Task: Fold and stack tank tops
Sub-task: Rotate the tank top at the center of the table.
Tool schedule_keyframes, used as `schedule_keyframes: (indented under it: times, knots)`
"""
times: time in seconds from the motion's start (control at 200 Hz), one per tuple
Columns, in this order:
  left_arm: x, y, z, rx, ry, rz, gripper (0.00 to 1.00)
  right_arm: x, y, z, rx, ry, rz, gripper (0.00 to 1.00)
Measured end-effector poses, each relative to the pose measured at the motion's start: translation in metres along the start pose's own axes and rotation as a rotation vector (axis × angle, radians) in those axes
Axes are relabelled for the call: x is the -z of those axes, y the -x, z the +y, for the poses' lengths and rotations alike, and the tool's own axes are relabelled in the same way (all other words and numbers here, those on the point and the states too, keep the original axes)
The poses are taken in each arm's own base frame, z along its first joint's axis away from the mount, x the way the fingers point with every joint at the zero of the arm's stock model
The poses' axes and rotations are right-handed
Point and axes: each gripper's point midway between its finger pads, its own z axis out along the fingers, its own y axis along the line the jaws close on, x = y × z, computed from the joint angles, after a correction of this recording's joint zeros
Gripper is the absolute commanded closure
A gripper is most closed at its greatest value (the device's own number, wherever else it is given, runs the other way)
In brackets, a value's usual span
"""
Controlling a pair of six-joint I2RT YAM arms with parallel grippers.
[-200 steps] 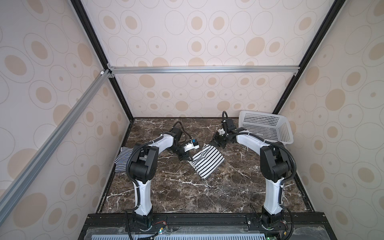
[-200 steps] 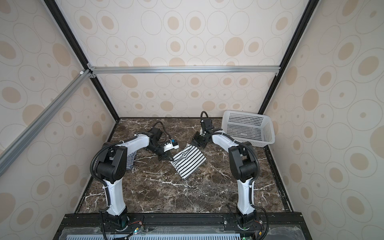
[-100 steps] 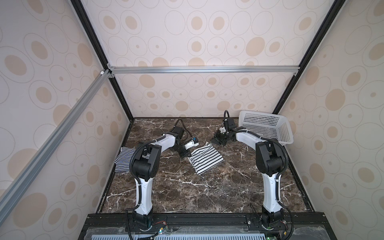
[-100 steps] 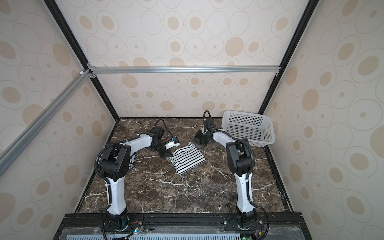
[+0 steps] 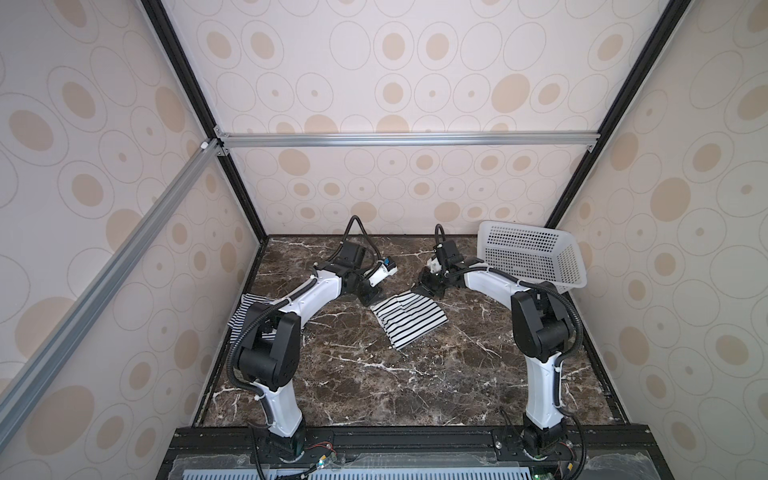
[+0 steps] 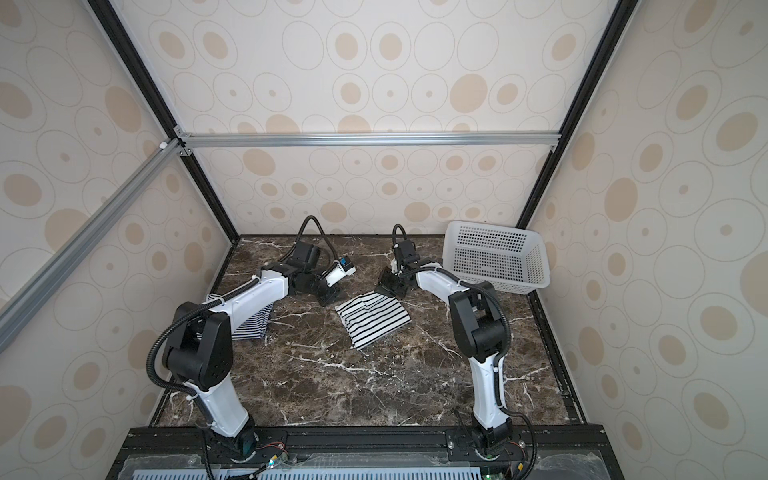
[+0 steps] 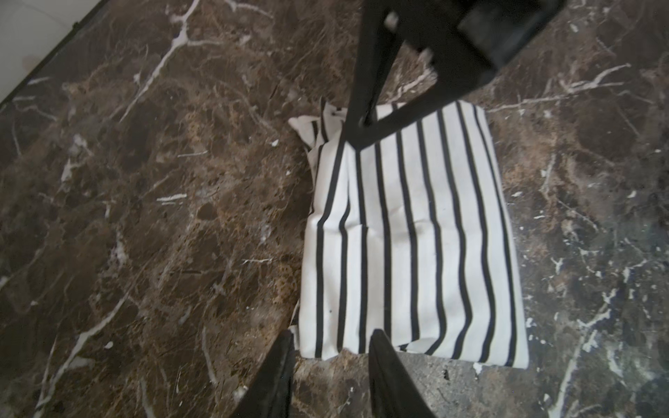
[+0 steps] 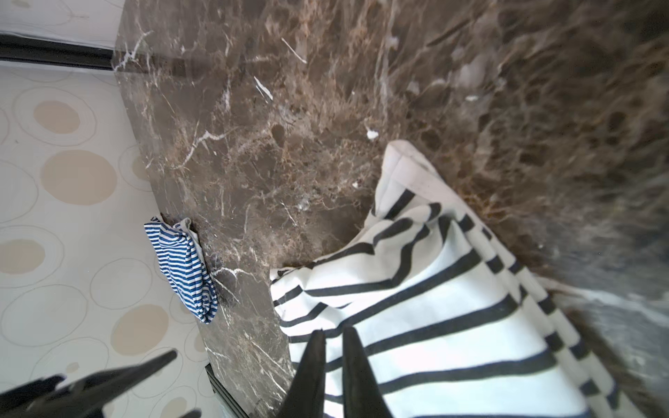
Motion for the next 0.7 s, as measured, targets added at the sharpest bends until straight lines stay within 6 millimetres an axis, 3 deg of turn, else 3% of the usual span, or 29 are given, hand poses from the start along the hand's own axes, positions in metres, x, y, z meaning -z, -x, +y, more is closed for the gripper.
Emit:
schedule_keyframes:
  times: [0.075,0.23,0.33,0.47,0.7]
  knots:
    - [-0.011,0.001,-0.022,-0.019,-0.046,0.008,0.68,-0.002,-0.004,-0.008,-0.013,-0.025,0.014,0.92]
    - [-0.035,-0.017,-0.071,-0.015,-0.171,0.059,0.69,-0.011,-0.001,-0.023,-0.021,-0.064,0.023,0.93]
    - [-0.043,-0.031,-0.089,-0.006,-0.209,0.087,0.7,-0.023,0.01,-0.029,-0.024,-0.084,0.028,0.93]
    - [-0.052,-0.058,-0.094,0.021,-0.203,0.138,0.71,-0.041,0.027,-0.032,-0.035,-0.076,0.04,0.93]
    - [-0.058,-0.092,-0.079,0.016,-0.082,0.236,0.74,-0.041,0.041,-0.03,-0.038,-0.073,0.019,0.92]
